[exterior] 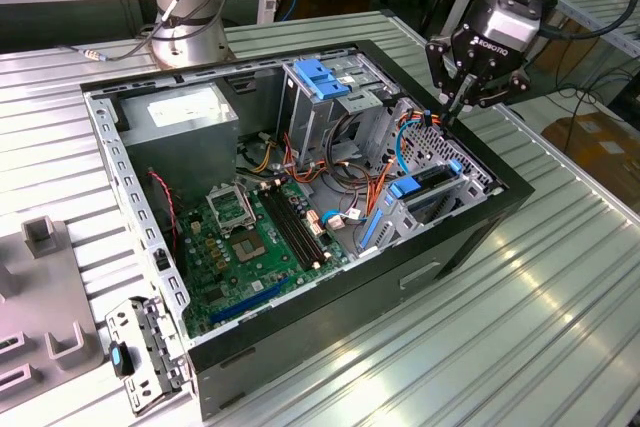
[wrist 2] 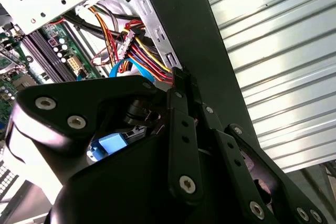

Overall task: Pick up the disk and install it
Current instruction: 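Insert the first disk wire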

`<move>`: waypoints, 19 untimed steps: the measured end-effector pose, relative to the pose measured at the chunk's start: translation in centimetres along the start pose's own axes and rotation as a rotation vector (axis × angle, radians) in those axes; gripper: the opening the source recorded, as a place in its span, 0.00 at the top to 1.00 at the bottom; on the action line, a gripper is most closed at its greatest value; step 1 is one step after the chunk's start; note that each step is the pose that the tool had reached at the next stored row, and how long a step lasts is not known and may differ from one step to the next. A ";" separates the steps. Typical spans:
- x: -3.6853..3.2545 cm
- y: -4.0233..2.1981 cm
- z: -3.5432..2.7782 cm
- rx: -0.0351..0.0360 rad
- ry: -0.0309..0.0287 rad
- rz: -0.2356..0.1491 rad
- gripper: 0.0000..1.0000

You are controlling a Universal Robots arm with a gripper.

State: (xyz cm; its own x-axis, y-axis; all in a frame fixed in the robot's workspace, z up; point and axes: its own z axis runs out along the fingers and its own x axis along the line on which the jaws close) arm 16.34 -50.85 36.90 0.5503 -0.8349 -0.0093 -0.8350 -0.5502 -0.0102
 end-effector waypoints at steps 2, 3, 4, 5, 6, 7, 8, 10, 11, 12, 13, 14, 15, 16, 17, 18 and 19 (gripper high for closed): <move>0.00 0.00 0.00 0.0001 0.0001 0.007 0.83; 0.00 0.00 0.00 0.0001 0.0001 0.010 0.83; 0.00 0.00 0.00 0.0001 0.0001 0.013 0.83; 0.00 0.00 0.00 0.0002 0.0001 0.016 0.83; 0.00 0.00 0.00 0.0003 0.0002 0.025 0.83; 0.00 0.00 0.00 0.0003 0.0003 0.032 0.83; 0.00 0.00 0.00 0.0004 0.0004 0.042 0.83; 0.00 0.01 0.00 0.0005 0.0005 0.054 0.83; -0.01 0.01 0.00 0.0006 0.0006 0.061 0.83; -0.01 0.02 0.00 0.0006 0.0006 0.066 0.83; -0.02 0.02 0.00 0.0007 0.0008 0.071 0.83; -0.03 0.04 0.00 0.0007 0.0007 0.076 0.83; -0.04 0.06 0.01 0.0008 0.0007 0.081 0.83; -0.05 0.07 0.00 0.0008 0.0008 0.084 0.83; -0.05 0.07 0.00 0.0009 0.0009 0.089 0.83; -0.05 0.08 0.00 0.0008 0.0010 0.093 0.83; -0.06 0.09 0.00 0.0009 0.0010 0.096 0.83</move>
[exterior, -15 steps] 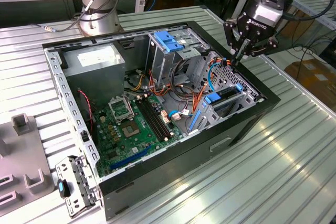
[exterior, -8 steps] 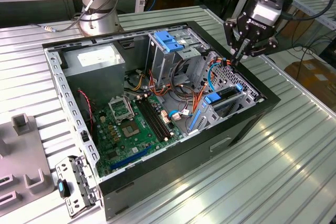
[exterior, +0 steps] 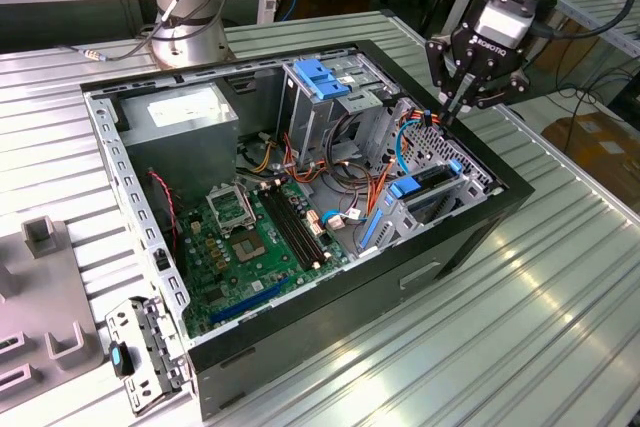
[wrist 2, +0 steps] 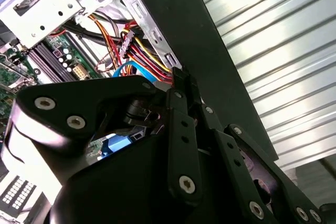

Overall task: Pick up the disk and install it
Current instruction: 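Insert the first disk wire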

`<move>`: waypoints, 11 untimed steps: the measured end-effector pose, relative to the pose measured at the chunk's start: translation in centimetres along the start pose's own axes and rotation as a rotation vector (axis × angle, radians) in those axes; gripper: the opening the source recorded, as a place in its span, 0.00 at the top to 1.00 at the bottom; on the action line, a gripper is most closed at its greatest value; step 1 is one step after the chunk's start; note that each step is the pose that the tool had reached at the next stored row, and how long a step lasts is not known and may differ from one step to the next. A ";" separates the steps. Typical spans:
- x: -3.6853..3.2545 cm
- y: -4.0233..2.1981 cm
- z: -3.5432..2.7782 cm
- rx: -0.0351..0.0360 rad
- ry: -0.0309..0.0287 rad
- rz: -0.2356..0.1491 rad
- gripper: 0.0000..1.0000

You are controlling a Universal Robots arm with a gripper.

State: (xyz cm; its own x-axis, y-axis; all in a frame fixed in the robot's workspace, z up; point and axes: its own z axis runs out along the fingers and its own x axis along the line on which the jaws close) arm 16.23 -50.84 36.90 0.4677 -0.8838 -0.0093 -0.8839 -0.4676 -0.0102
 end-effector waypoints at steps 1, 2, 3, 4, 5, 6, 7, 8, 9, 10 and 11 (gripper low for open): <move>-0.01 0.02 0.00 0.0001 0.0000 0.006 0.83; -0.01 0.03 0.00 0.0001 0.0001 0.009 0.83; -0.01 0.03 0.00 0.0001 0.0001 0.012 0.83; -0.02 0.04 0.00 0.0002 0.0001 0.016 0.83; -0.02 0.03 0.00 0.0002 0.0002 0.018 0.83; -0.02 0.04 0.00 0.0002 0.0002 0.023 0.83; -0.02 0.04 0.00 0.0003 0.0003 0.026 0.83; -0.02 0.03 0.00 0.0003 0.0002 0.028 0.83; -0.02 0.04 0.00 0.0003 0.0003 0.032 0.83; -0.02 0.04 0.00 0.0004 0.0003 0.037 0.83; -0.02 0.04 0.00 0.0005 0.0004 0.047 0.83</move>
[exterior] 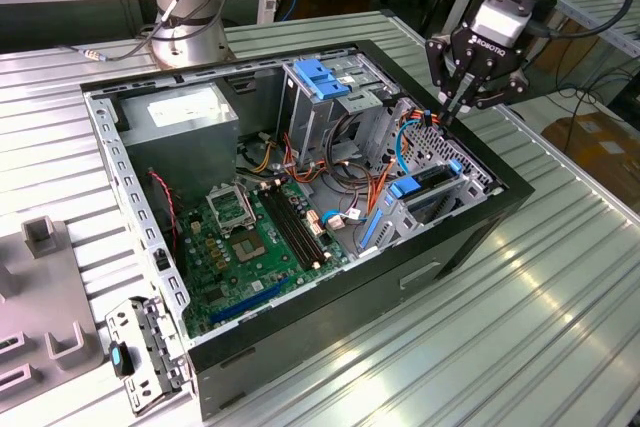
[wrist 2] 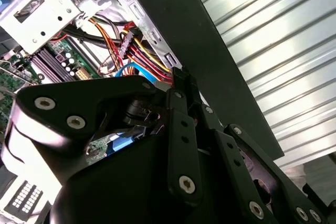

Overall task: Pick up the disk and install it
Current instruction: 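Insert the first disk wire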

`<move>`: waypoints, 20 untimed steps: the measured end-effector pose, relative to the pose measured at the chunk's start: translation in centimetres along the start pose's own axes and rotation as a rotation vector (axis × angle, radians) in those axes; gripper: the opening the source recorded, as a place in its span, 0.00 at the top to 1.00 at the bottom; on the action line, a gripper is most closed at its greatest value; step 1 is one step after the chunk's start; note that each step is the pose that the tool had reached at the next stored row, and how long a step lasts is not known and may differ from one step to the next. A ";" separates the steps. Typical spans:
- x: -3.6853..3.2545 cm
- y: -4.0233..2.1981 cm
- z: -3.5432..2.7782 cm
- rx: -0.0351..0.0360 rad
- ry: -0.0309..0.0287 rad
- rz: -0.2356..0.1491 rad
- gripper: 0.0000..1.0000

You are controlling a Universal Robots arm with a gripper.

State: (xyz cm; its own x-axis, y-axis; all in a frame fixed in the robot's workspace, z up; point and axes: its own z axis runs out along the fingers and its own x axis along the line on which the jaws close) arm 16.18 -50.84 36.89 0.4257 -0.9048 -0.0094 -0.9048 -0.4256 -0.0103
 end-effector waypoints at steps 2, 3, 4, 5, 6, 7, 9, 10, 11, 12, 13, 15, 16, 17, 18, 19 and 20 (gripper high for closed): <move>0.00 0.00 0.00 0.0001 0.0002 0.016 0.83; 0.00 0.01 0.00 0.0001 0.0003 0.020 0.83; 0.00 0.01 0.00 0.0002 0.0003 0.027 0.83; 0.00 0.01 0.00 0.0003 0.0003 0.030 0.83; 0.00 0.02 0.00 0.0003 0.0004 0.034 0.83; 0.00 0.02 0.00 0.0004 0.0004 0.037 0.83; -0.01 0.03 0.00 0.0004 0.0005 0.046 0.83; -0.01 0.03 0.00 0.0004 0.0005 0.050 0.83; -0.01 0.03 0.00 0.0005 0.0006 0.056 0.83; -0.01 0.04 0.00 0.0005 0.0006 0.060 0.83; -0.01 0.04 0.00 0.0005 0.0007 0.065 0.83; -0.01 0.04 0.00 0.0006 0.0008 0.072 0.83; -0.01 0.04 0.00 0.0007 0.0008 0.075 0.83; -0.01 0.04 0.00 0.0008 0.0008 0.081 0.83; -0.01 0.04 0.00 0.0008 0.0009 0.084 0.83; -0.01 0.04 0.00 0.0008 0.0010 0.087 0.83; -0.01 0.04 -0.01 0.0008 0.0010 0.091 0.83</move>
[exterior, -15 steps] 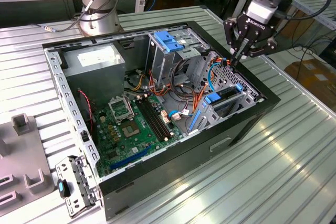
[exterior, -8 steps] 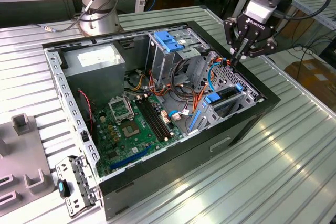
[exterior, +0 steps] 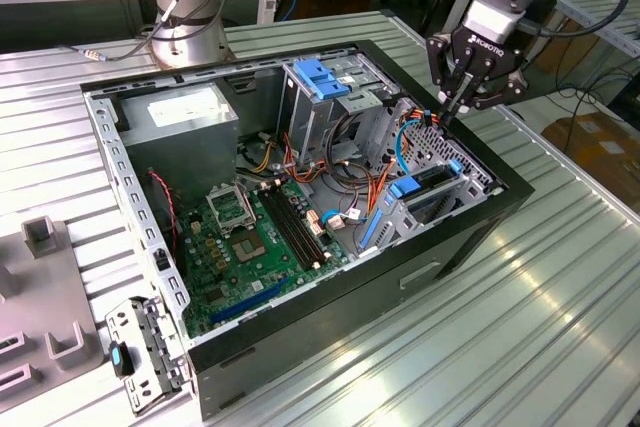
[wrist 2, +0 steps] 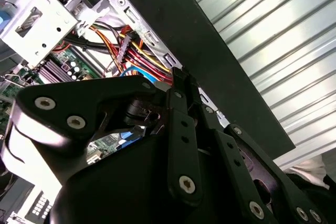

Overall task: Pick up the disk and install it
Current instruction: 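Insert the first disk wire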

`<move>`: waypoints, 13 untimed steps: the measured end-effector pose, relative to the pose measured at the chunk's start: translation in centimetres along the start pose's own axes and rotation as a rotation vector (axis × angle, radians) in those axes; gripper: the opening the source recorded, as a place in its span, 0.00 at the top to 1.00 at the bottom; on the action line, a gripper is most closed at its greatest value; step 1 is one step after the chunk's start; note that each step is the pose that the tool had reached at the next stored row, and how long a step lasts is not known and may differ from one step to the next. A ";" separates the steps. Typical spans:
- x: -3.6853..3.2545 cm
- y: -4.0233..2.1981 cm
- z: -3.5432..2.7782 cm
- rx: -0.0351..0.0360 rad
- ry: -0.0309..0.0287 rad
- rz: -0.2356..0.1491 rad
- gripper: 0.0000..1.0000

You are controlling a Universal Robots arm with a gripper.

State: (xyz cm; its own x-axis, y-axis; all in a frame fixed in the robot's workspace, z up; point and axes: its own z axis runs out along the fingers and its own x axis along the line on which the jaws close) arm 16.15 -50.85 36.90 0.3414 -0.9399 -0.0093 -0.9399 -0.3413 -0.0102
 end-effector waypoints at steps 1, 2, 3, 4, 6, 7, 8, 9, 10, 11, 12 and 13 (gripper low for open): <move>0.00 0.00 0.00 0.0000 -0.0001 0.003 0.83; 0.00 0.00 0.00 0.0001 0.0000 0.007 0.83; 0.00 0.00 0.00 0.0001 0.0000 0.010 0.83; 0.00 0.00 0.00 0.0002 0.0001 0.017 0.83; 0.00 0.00 0.00 0.0002 0.0002 0.022 0.83; 0.00 0.00 0.00 0.0002 0.0002 0.026 0.83; 0.00 0.00 0.00 0.0003 0.0002 0.029 0.83; 0.00 0.00 0.00 0.0003 0.0003 0.034 0.83; 0.00 0.00 0.01 0.0004 0.0003 0.042 0.83; 0.00 0.00 0.01 0.0005 0.0004 0.048 0.83; -0.01 0.01 0.00 0.0005 0.0005 0.054 0.83; -0.02 0.05 0.00 0.0005 0.0005 0.058 0.83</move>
State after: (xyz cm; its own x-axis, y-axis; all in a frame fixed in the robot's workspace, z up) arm 16.10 -50.85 36.90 0.2864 -0.9581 -0.0094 -0.9581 -0.2863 -0.0102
